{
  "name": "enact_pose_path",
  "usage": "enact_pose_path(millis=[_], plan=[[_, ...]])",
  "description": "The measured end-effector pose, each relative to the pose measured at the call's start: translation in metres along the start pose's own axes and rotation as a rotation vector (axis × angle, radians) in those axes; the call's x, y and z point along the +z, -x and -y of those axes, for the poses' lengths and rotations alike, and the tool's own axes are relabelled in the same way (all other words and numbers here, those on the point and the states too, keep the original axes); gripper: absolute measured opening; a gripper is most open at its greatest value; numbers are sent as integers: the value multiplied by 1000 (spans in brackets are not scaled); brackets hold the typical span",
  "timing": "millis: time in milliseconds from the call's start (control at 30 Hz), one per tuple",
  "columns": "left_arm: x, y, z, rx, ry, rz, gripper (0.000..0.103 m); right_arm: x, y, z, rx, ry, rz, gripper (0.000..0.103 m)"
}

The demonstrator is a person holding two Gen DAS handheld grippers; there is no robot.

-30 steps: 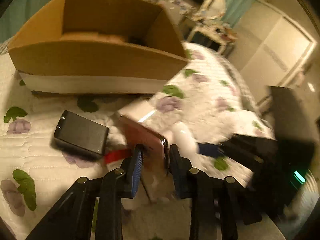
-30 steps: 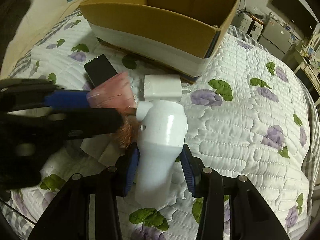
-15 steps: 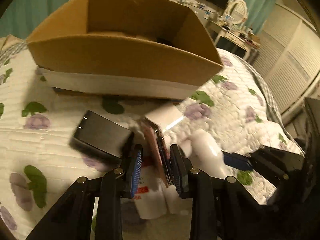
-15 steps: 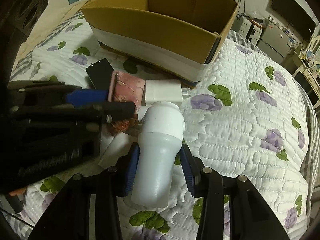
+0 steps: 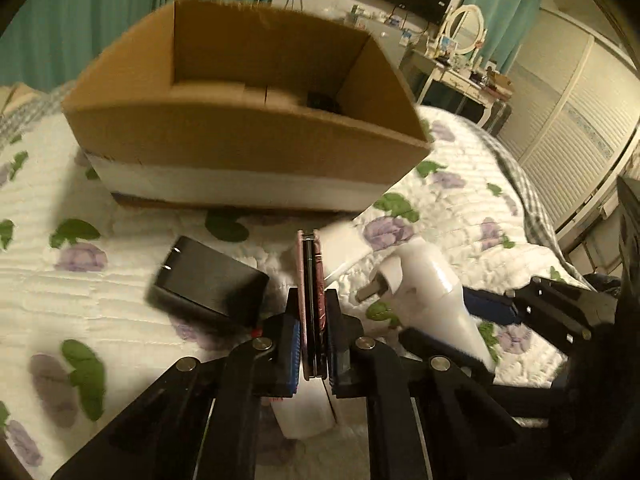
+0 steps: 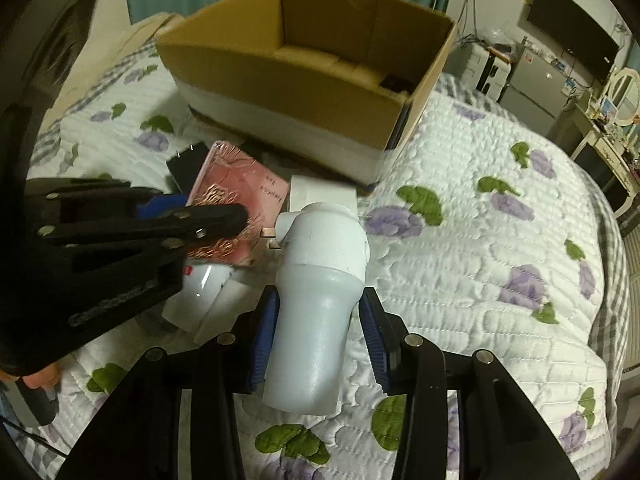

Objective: Organize rigid objects
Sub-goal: 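Grasp the pink rose card case with the left tool while the right tool holds the bottle, then lower the card case and white bottle into the box and release both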

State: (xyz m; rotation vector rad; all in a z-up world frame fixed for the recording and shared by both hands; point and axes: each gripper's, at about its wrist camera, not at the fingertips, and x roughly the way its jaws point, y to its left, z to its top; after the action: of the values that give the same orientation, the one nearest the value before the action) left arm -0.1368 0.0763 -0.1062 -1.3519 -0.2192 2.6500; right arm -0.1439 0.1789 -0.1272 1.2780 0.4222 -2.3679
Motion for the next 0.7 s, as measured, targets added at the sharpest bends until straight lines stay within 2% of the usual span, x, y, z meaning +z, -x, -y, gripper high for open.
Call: enact_pose_path(millis=[233,467,567,700], plan=[[16,65,16,30,-49,123,10,25,56,6,-23,-23,130,40],[58,119,17,85,-83,249,10,71,107,17,-70,-18,260,40],[78,121,13,112,-87,274,10,94,115,22,-72,-25,299,41],[101,110,2,161,-97,286,10,124,104,24,-66,-22,326,41]])
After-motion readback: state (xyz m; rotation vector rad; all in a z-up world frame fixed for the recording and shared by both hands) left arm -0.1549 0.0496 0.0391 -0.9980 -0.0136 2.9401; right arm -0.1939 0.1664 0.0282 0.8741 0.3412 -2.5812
